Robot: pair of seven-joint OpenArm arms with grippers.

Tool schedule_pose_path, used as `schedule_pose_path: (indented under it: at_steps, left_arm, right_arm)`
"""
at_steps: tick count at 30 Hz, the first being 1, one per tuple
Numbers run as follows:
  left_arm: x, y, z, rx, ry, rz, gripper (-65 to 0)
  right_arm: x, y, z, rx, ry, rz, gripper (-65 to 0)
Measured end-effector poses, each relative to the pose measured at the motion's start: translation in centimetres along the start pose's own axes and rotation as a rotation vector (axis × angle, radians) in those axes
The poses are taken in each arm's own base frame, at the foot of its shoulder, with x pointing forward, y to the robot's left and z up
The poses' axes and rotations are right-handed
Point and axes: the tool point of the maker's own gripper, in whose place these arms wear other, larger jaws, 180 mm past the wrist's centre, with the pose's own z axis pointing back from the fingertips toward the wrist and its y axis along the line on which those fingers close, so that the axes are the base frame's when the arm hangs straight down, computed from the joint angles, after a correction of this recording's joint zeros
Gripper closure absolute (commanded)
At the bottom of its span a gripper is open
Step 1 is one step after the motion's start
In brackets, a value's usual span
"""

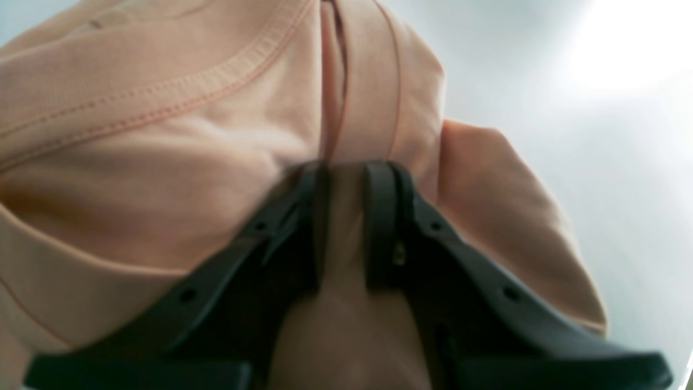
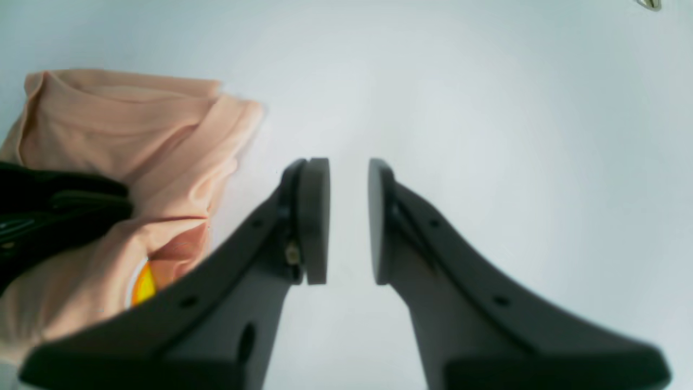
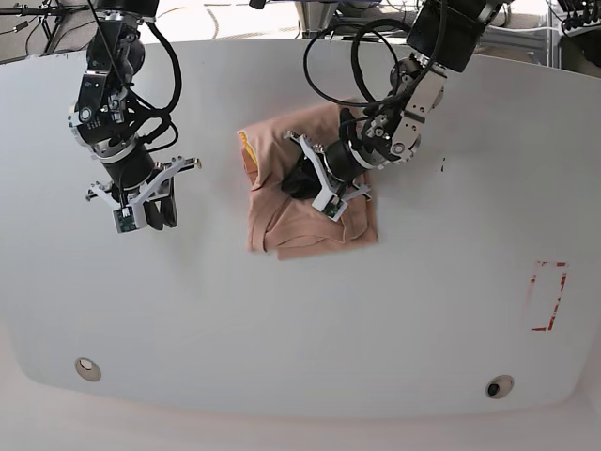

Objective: Fold the T-shirt properly
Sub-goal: 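Move the held bundle with the left gripper to the table edge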

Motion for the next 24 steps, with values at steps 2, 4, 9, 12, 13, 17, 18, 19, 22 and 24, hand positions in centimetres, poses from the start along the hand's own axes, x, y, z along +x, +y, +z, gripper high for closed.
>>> schedule_pose_path:
  at_steps: [2,4,9,12,13,17,18,19,22,24]
  left_arm:
    - [-0.5,1.2,1.0,-0.016,0.009,-0.033,-10.8]
    - [-0.7,3.0,2.4,-0.020,0.011,-0.037,-10.8]
    - [-1.3,9.0,6.6,0.044,0.063,-0.092,-10.8]
    - [-1.8,12.9,9.5,0.109,0.126,-0.139,-10.8]
    - [-1.9,14.2,10.5,0.128,0.152,-0.165,-10.8]
    - [-2.7,17.7,14.0,0.178,0.248,-0.245,-10.8]
    - [-3.0,18.6,15.0,0.191,0.281,-0.265,-10.8]
    - [-3.3,19.3,15.9,0.201,0.309,-0.277,-10.8]
    - [-4.1,21.3,18.5,0.234,0.387,-0.313,-10.8]
    - [-4.6,22.6,20.2,0.258,0.438,-0.333,-10.8]
  right_arm:
    - [0.1,0.0,0.0,-0.001,-0.003,0.000,-11.6]
    - [0.1,0.0,0.0,-0.001,-0.003,0.000,-11.6]
    - [0.2,0.1,0.0,0.001,-0.005,-0.002,-11.6]
    - [0.1,0.1,0.0,0.001,-0.001,-0.002,-11.6]
    - [0.1,0.1,0.0,0.001,-0.001,-0.001,-11.6]
    - [0.1,0.2,-0.1,0.007,-0.001,0.005,-11.6]
    - [0.1,0.4,-0.1,0.017,-0.002,0.013,-11.6]
    - [0.1,0.5,-0.1,0.026,-0.002,0.023,-11.6]
    - [0.1,0.8,-0.1,0.045,-0.002,0.042,-11.6]
    - [0.1,1.0,0.0,0.053,-0.002,0.050,-11.6]
